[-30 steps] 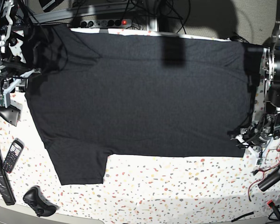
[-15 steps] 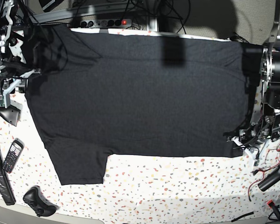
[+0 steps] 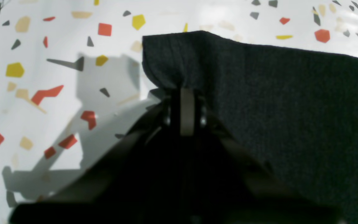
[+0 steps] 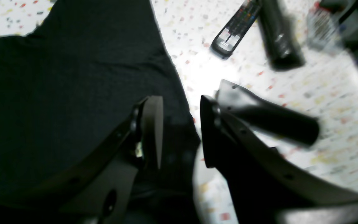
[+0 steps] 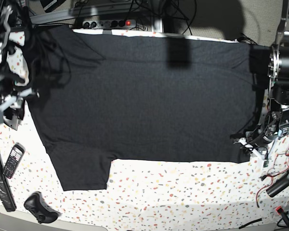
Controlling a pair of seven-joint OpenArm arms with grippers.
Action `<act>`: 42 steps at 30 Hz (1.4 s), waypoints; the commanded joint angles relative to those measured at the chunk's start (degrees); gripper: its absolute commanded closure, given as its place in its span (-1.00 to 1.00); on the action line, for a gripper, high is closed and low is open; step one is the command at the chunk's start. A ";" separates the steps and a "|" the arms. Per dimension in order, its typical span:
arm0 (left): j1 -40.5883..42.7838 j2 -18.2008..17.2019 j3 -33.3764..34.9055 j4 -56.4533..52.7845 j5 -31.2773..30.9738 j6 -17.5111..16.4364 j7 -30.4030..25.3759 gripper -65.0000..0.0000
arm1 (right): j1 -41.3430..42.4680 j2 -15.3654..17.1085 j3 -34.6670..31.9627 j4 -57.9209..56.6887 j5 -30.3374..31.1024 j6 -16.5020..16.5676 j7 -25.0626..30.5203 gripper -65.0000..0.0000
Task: Fold the T-shirt properly
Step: 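Move both grippers down the shirt sides to grasp the hem corners, then lift the hem with both grippers and fold it toward the collar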
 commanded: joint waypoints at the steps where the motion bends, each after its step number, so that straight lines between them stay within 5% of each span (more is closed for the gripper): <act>1: -0.81 -0.24 0.04 0.46 0.85 0.00 2.34 1.00 | 1.42 0.98 0.35 -0.50 1.25 0.13 0.79 0.38; 7: -0.79 -0.46 0.04 1.95 0.90 0.00 2.49 1.00 | 6.43 1.46 0.33 -7.85 2.84 0.61 1.33 0.38; 13: -0.76 -0.44 0.04 1.95 0.90 0.00 3.15 1.00 | 15.93 4.92 -1.51 -21.35 8.46 8.26 -2.10 0.38; 15: -0.74 -0.44 0.04 1.95 0.90 0.00 3.39 1.00 | 19.91 6.25 -2.71 -26.36 8.46 8.50 -2.10 0.34; 23: -0.48 -0.11 0.04 1.95 0.92 0.00 3.76 1.00 | 40.30 12.50 -15.87 -50.86 8.48 8.50 -3.48 0.21; 32: -0.48 -0.15 0.04 1.95 3.06 0.00 3.72 1.00 | 64.19 10.27 -33.03 -79.01 8.22 10.29 -7.69 0.22; 42: -0.48 -0.15 0.04 1.95 3.04 0.00 3.54 1.00 | 68.46 3.98 -38.18 -93.88 -1.33 9.90 0.26 0.22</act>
